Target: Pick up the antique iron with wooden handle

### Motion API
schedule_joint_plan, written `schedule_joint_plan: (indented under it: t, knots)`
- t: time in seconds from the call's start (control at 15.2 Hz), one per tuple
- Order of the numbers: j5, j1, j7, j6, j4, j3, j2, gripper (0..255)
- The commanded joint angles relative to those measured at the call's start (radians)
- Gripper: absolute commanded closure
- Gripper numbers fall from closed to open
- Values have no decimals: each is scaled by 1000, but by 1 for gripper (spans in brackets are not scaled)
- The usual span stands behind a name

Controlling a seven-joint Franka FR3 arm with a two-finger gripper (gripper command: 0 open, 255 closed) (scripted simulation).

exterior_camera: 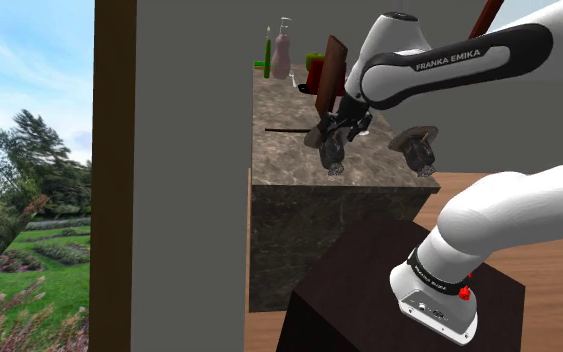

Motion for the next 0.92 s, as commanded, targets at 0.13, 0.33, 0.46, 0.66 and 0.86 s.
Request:
schedule_joint_plan:
  t: [0.13,0.33,0.46,0.66,0.86]
  knots:
    - [-6,-21,20,85,-35,2,40,0]
    - [-6,-21,21,137,-61,5,67,0]
    - [-6,-22,23,183,-80,8,93,0]
    - [-6,-22,23,183,-81,8,94,255]
    - [-6,-22,23,182,-81,7,92,255]
